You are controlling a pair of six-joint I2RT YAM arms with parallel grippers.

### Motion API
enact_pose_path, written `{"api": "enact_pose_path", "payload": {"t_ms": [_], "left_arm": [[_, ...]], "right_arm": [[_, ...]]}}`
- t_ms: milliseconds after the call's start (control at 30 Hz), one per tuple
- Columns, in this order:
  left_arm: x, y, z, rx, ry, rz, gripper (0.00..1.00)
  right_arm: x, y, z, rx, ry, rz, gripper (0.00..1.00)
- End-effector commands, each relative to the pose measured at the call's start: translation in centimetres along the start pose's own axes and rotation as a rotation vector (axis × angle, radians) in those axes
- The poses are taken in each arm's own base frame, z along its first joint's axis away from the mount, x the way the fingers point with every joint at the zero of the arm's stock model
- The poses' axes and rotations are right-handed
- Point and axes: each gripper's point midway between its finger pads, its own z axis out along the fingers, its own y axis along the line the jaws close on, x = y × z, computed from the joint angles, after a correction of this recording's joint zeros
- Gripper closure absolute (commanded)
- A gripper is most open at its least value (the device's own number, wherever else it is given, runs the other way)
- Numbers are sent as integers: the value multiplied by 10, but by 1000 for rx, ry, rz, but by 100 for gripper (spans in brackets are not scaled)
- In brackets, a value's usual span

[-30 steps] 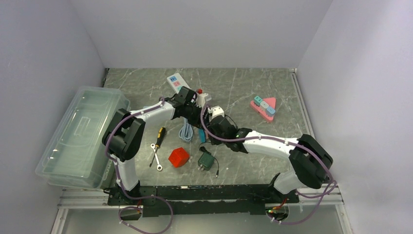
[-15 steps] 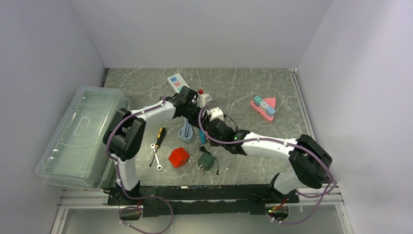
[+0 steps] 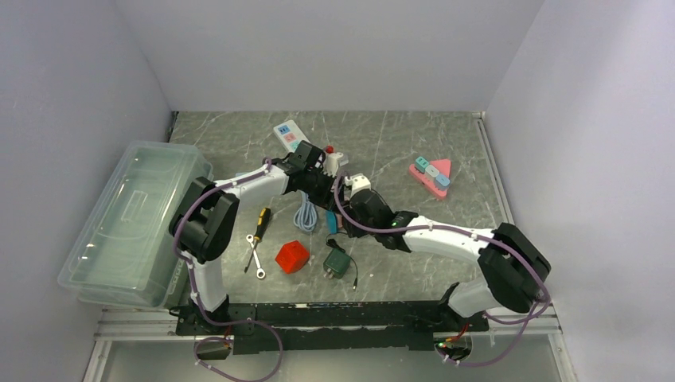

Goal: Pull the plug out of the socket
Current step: Remove the plug from the socket.

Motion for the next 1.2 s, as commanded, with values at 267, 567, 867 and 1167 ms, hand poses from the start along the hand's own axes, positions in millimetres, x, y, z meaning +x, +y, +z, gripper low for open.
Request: {"api": "enact_pose_path", "payload": {"t_ms": [267, 567, 867, 1167], "left_arm": [[35, 68, 5, -266, 110, -22, 65], [33, 67, 4, -248, 105, 20, 66], [34, 67, 5, -252, 113, 27, 66], [38, 74, 5, -289, 126, 12, 67]], "right_arm": [[-24, 27, -6, 162, -68, 3, 100], [-35, 17, -16, -21, -88, 73, 100], [-38, 1, -18, 2, -70, 42, 100], [-22, 15, -17, 227, -27, -11, 100]]}}
